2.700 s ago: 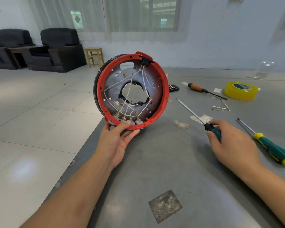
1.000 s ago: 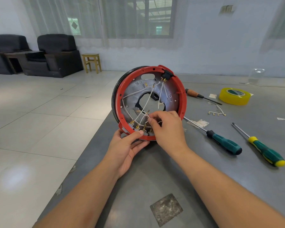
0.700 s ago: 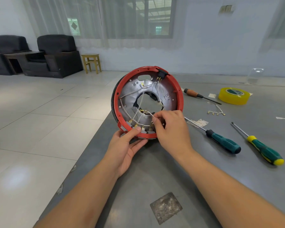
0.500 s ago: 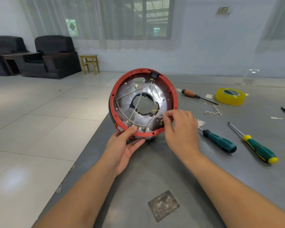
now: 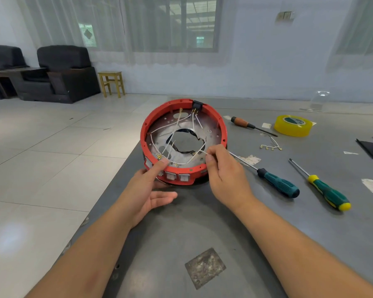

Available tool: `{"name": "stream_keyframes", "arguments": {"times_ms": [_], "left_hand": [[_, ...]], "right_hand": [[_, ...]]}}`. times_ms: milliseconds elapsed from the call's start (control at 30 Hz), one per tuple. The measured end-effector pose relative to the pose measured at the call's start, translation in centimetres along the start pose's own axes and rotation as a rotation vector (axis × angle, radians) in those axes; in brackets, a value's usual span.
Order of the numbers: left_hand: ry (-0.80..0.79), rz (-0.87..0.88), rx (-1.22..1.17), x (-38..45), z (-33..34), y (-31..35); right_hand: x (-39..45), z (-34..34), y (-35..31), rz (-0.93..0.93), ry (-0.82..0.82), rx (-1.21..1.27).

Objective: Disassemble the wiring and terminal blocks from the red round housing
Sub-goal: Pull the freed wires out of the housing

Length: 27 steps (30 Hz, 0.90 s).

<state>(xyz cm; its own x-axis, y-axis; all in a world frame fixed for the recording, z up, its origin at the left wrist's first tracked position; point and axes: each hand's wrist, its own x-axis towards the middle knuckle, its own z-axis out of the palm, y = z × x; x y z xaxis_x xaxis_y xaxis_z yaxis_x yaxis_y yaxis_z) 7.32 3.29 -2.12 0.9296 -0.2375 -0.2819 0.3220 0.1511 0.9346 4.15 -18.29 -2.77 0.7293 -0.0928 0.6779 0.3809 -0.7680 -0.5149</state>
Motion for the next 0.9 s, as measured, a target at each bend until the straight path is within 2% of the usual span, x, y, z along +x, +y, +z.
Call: {"name": "stream_keyframes", "arguments": {"times_ms": [100,200,267,367,433,500,567,667,767,900], "left_hand": [[0.064,0.100,0.284,-0.2,0.2,0.1],[0.200,0.229,0.763,-0.2,0.0,0.2],[0.277,0.277,0.970,0.0,-0.3,0.0],[0.325,0.353,1.017,-0.2,-0.2,-0.2],[0.356,0.570,1.074,-0.4,0.2,-0.3],[0.289,0.827,1.126,-0.5,0.5,-0.1],[0.144,0.969,1.130,-0.7,0.9,-0.1],[0.009,0.982,1.157,-1.0,1.8,-0.8],[0.079,0.957,1.238,-0.9,2.6,-1.8],[0.171,0.984,1.134,-0.6,3.4,-2.3]], "right_hand": [[0.1,-0.1,-0.1,0.074,0.033,0.069],[0.1,-0.4,0.3,0.142,0.041,0.150],[0.1,-0.5,0.5,0.172,0.035,0.162],[0.2,-0.2,0.9,0.237,0.024,0.165],[0.1,0.0,1.1,0.268,0.023,0.178],[0.1,0.2,1.3,0.286,0.010,0.180],[0.1,0.2,1.3,0.295,-0.011,0.181],[0.0,0.2,1.4,0.278,-0.034,0.172],[-0.1,0.1,1.4,0.270,-0.052,0.163],[0.0,0.1,1.3,0.275,-0.055,0.153]]}}
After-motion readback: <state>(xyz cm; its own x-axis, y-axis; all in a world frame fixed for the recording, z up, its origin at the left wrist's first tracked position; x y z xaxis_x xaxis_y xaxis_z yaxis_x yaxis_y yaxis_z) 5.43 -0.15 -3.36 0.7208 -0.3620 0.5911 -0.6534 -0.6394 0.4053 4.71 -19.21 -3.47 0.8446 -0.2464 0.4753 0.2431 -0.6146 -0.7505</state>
